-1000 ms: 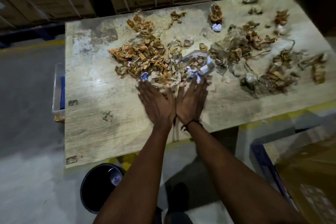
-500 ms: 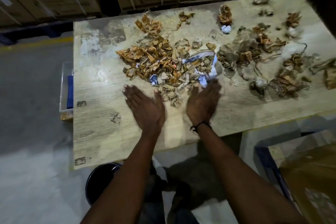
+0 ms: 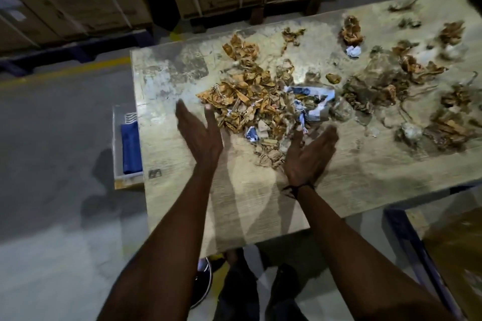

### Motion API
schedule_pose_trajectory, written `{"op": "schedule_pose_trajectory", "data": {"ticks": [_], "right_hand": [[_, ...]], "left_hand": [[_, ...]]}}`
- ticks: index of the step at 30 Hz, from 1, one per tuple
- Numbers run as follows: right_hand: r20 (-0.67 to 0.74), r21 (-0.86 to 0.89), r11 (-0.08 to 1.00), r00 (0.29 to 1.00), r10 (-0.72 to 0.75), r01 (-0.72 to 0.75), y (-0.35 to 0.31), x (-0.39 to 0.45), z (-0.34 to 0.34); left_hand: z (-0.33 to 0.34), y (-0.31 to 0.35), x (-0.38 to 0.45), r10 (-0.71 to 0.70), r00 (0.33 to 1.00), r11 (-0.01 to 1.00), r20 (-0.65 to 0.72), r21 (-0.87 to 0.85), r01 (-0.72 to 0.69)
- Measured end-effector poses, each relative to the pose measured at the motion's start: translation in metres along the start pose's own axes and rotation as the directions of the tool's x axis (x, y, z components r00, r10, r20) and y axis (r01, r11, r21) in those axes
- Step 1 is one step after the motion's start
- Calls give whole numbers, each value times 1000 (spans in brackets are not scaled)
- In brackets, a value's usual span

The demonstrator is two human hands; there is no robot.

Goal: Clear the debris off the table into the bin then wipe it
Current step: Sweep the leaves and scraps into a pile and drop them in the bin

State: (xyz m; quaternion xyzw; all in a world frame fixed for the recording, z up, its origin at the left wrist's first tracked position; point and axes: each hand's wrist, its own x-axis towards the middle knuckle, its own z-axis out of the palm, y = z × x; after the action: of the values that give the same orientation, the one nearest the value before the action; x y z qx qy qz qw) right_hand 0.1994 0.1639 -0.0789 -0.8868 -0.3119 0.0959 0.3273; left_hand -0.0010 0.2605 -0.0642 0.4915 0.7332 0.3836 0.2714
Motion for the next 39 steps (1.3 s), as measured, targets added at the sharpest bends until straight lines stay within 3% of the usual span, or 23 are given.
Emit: {"op": "schedule_pose_trajectory", "data": {"ticks": [3, 6, 8, 12, 16, 19, 21, 24, 26, 31, 33, 36, 39], "right_hand": [[-36, -47, 999, 999, -7, 5, -3, 1, 9], [-75, -42, 997, 995, -72, 69, -1, -2, 8], [-68, 8, 998, 995, -69, 70, -5, -4, 3], [-33, -3, 1000, 999, -21, 21, -16, -4, -5], [-58, -97, 995, 998, -17, 12, -15, -3, 1], [-47, -138, 990, 999, -7, 0, -12, -3, 6], [-41, -149, 989, 999, 0, -6, -13, -2, 5], [-24, -158, 987, 1000, 2, -6, -15, -1, 4], [-13, -173, 985, 1000, 6, -8, -14, -1, 3], [-17, -193, 981, 1000, -9, 6, -10, -2, 5], [-20, -191, 982, 1000, -9, 5, -8, -1, 7], [-10, -204, 979, 1000, -2, 0, -8, 0, 7], [-3, -216, 976, 1000, -2, 1, -11, 1, 5]], "left_hand": [[24, 15, 27, 154, 971, 986, 181, 40, -164], [50, 33, -3, 293, 894, 924, 340, 140, -356], [58, 43, -23, 328, 858, 905, 396, 129, -405], [36, 42, -7, 331, 881, 923, 338, 79, -377], [4, 12, 61, 232, 950, 921, 210, 267, -284], [10, 8, 78, 119, 969, 901, 218, 385, -197], [25, 20, 58, 149, 951, 881, 272, 400, -252], [41, 39, 15, 264, 847, 864, 462, 277, -420], [41, 44, 7, 306, 801, 871, 514, 189, -453], [34, 50, 89, 155, 940, 965, 305, 158, -210], [40, 56, 137, 124, 952, 975, 280, 144, -170], [63, 67, 175, 152, 923, 976, 352, 92, -196], [76, 84, 141, 285, 813, 944, 508, -2, -330]]}}
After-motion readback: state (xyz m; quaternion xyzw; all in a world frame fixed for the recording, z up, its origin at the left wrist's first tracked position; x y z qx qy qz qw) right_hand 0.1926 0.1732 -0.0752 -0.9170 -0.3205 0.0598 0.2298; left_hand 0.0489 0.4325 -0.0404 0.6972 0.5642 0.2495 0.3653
